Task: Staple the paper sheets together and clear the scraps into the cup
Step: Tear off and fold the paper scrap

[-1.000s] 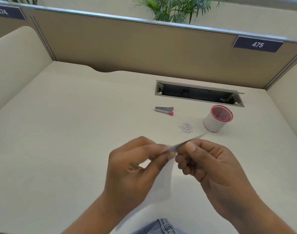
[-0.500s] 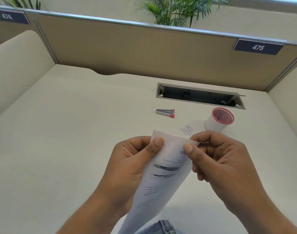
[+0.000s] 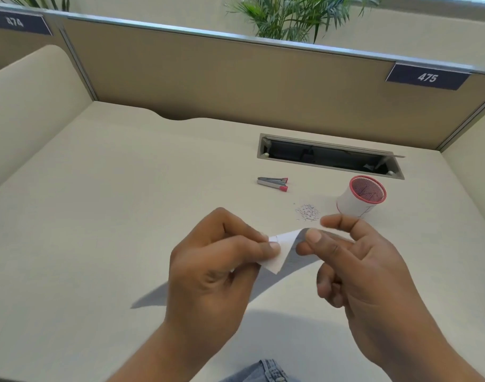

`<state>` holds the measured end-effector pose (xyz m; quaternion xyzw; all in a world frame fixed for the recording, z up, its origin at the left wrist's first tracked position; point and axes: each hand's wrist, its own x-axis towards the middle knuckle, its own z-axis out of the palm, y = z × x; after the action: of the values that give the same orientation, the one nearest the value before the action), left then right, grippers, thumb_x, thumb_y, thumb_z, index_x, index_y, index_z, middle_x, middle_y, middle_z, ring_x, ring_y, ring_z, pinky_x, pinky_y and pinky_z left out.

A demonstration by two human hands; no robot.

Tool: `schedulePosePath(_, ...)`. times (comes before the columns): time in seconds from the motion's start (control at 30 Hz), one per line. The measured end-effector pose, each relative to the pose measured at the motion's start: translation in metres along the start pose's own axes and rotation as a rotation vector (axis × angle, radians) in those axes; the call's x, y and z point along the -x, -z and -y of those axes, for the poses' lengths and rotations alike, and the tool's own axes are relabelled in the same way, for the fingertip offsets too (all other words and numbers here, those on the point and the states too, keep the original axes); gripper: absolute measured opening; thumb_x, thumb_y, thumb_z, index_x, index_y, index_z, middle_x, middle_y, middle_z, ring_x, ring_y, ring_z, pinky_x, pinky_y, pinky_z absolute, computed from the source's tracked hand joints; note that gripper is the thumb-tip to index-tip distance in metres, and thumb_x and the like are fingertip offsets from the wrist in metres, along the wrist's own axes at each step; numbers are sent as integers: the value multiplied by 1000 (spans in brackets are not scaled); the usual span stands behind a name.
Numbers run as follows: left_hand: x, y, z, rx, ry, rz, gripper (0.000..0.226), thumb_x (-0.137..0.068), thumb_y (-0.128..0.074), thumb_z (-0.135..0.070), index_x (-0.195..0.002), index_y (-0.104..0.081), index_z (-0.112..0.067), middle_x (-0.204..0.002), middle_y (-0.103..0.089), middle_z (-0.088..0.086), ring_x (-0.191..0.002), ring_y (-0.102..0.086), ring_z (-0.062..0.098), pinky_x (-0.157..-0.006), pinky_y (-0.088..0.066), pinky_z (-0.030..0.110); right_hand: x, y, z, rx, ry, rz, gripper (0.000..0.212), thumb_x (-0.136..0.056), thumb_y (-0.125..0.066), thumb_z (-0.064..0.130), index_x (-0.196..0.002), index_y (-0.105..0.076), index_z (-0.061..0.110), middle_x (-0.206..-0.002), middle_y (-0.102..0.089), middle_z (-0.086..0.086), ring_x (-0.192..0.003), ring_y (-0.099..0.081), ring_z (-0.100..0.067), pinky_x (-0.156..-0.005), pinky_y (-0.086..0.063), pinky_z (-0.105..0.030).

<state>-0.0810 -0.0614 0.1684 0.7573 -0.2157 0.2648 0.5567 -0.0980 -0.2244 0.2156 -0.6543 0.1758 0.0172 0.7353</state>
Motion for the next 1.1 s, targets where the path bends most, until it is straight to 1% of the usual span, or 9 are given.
schedulePosePath(0.1, 5, -1, 6, -55, -159, 7, 10, -92, -65, -10, -88, -70, -17, -90, -58, -3, -81, -66, 18, -63, -51, 34, 1, 0, 0, -26, 1, 6, 45, -56, -89, 28, -83, -54, 18, -59, -60, -5, -33, -36, -13, -35, -27, -16)
schedulePosePath(0.2, 8, -4, 8, -159, -312, 15, 10, -94, -68, -7, -85, -67, -11, -91, -58, 1, -80, -65, 24, -61, -50, 37, 5, -2, 0, 72, -1, 161, 32, -53, -77, 44, -53, -57, 18, -46, -48, 2, -35, -28, -9, -36, -24, -15)
schedulePosePath(0.27, 9, -5, 9, -221, -392, 12, 14, -92, -70, -6, -81, -63, -12, -90, -58, 0, -81, -63, 24, -61, -48, 36, 7, -3, 0, 98, 11, 240, 28, -61, -77, 35, -49, -61, 16, -42, -46, 6, -34, -31, -4, -38, -26, -10)
schedulePosePath(0.43, 8, -2, 9, -204, -382, -1, 12, -95, -67, -9, -83, -65, -12, -90, -57, 0, -83, -63, 24, -66, -49, 33, 6, -2, -1, -17, 24, 299, 7, -65, -73, 9, -64, -69, 4, -45, -53, 6, -33, -40, 0, -39, -33, -6)
schedulePosePath(0.5, 7, -1, 9, -196, -360, 2, 14, -97, -65, -10, -83, -68, -11, -90, -57, 1, -82, -63, 24, -68, -49, 32, 6, -2, 0, -17, 37, 309, 17, -63, -80, 0, -73, -68, -6, -48, -55, 4, -35, -43, 0, -40, -35, -6)
schedulePosePath(0.57, 8, -1, 10, -185, -344, -1, 18, -97, -65, -11, -80, -70, -9, -89, -57, 2, -82, -63, 25, -69, -49, 31, 7, -3, 1, -35, 47, 316, 16, -64, -72, 2, -72, -65, -11, -45, -57, 4, -34, -47, -1, -41, -37, -5)
schedulePosePath(0.73, 8, 0, 8, -168, -321, 2, 15, -98, -64, -13, -84, -67, -13, -89, -56, 1, -82, -63, 22, -68, -49, 31, 6, -5, -1, -58, 79, 340, 12, -65, -76, -4, -62, -66, 1, -40, -54, 6, -35, -48, -1, -42, -37, -6)
schedulePosePath(1.0, 7, 2, 12, -109, -277, -9, 15, -98, -63, -12, -83, -67, -15, -91, -55, 0, -84, -63, 20, -66, -50, 33, 1, -6, -10, 14, 86, 322, 8, -67, -73, 17, -59, -70, 15, -42, -50, 11, -41, -34, -6, -44, -28, -15)
schedulePosePath(1.1, 5, 4, 12, -57, -234, -28, 17, -95, -63, -11, -81, -67, -17, -90, -55, -1, -85, -63, 17, -67, -51, 30, -5, 0, -16, 18, 113, 328, 28, -56, -84, 36, -60, -66, 15, -49, -48, 4, -46, -32, -12, -45, -29, -18)
